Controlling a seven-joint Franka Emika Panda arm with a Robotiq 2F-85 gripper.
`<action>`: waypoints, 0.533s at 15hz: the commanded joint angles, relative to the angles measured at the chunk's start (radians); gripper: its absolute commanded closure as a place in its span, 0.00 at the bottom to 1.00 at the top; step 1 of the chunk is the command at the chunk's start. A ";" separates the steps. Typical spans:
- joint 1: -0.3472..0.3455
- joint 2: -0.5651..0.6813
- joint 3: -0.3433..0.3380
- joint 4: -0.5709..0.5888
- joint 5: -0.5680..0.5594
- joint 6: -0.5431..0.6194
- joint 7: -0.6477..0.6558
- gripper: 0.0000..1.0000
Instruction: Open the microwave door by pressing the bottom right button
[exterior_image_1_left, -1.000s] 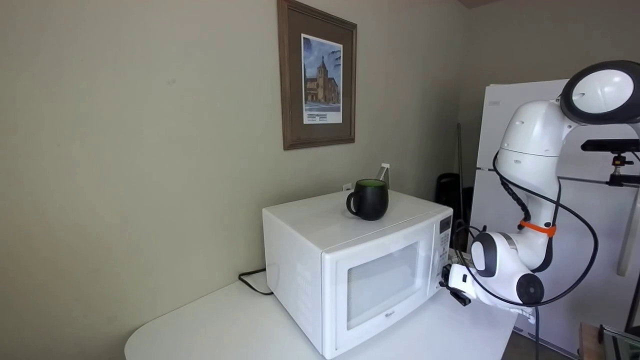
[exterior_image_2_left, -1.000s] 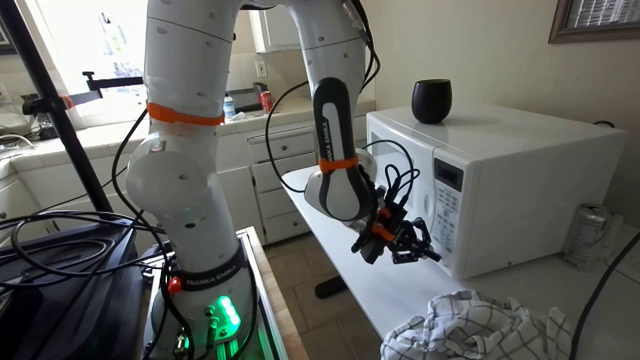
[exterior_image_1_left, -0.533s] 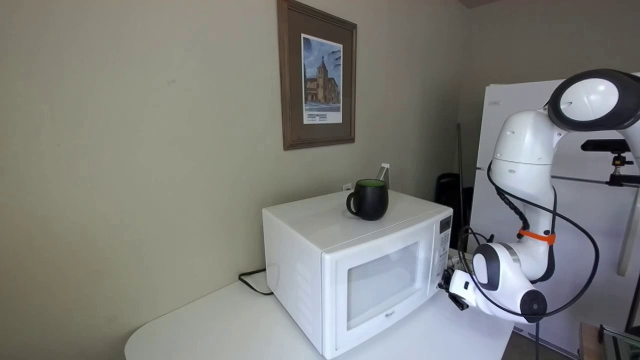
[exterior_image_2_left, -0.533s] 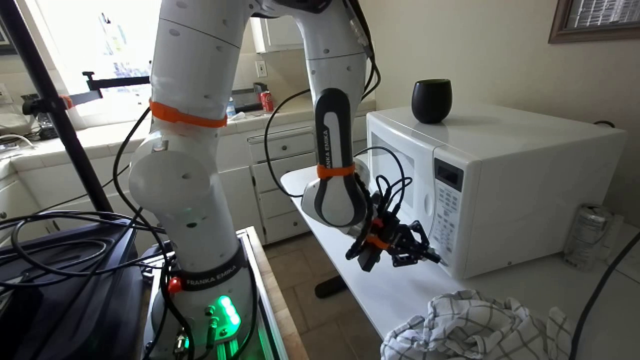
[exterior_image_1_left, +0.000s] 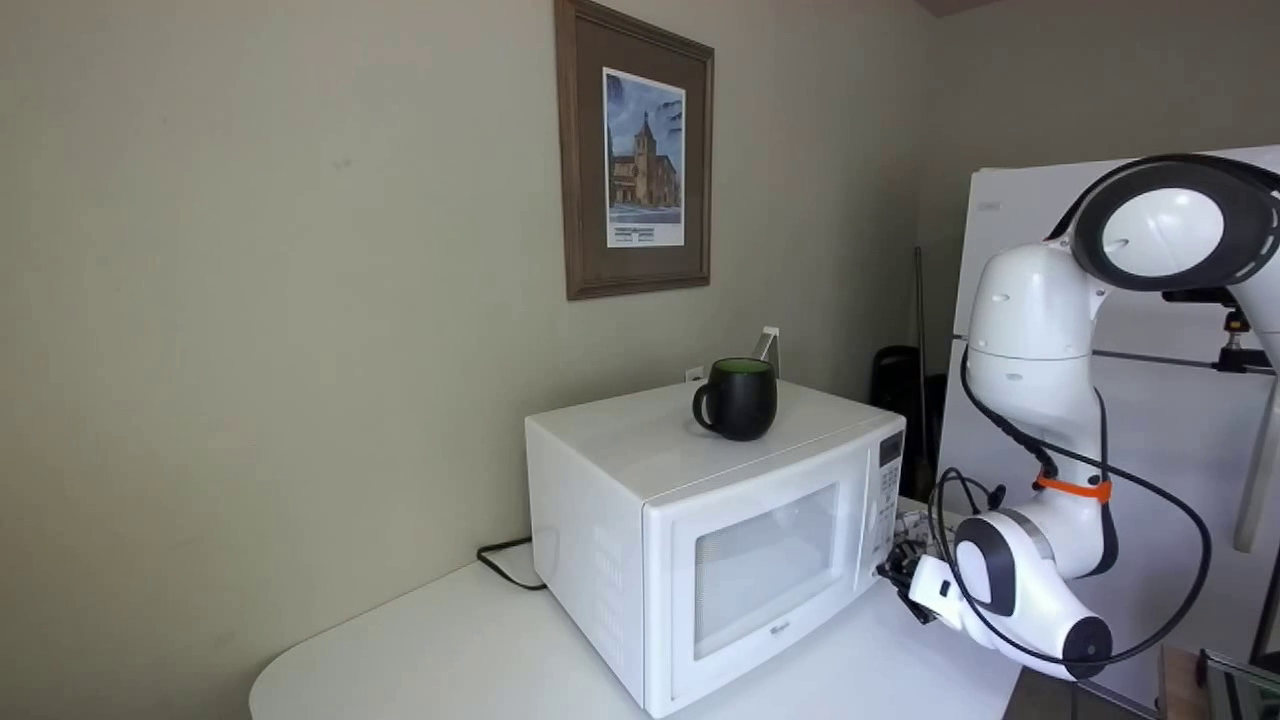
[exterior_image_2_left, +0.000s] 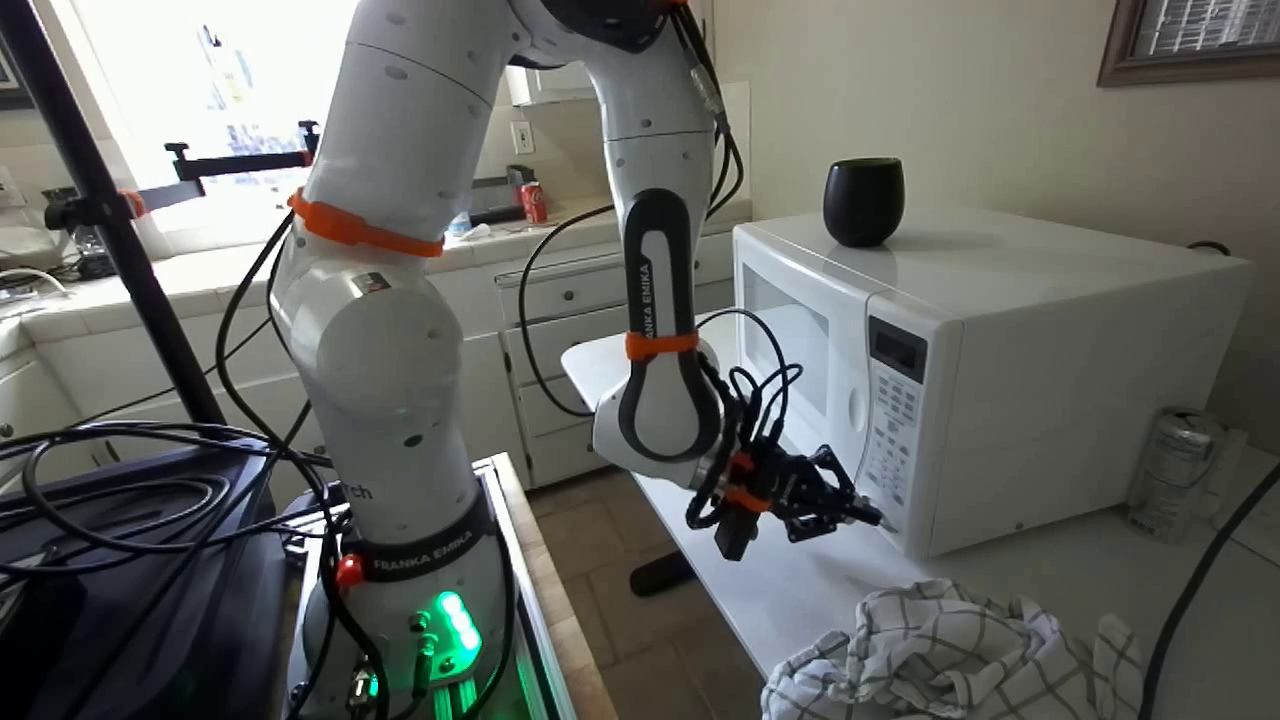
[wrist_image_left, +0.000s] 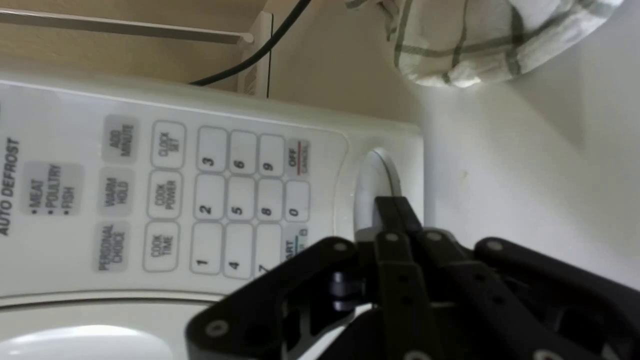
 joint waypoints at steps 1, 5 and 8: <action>0.200 0.044 -0.168 0.018 -0.012 -0.070 0.096 1.00; 0.422 0.149 -0.349 0.031 -0.011 -0.034 0.212 1.00; 0.610 0.280 -0.476 0.040 -0.010 0.009 0.347 1.00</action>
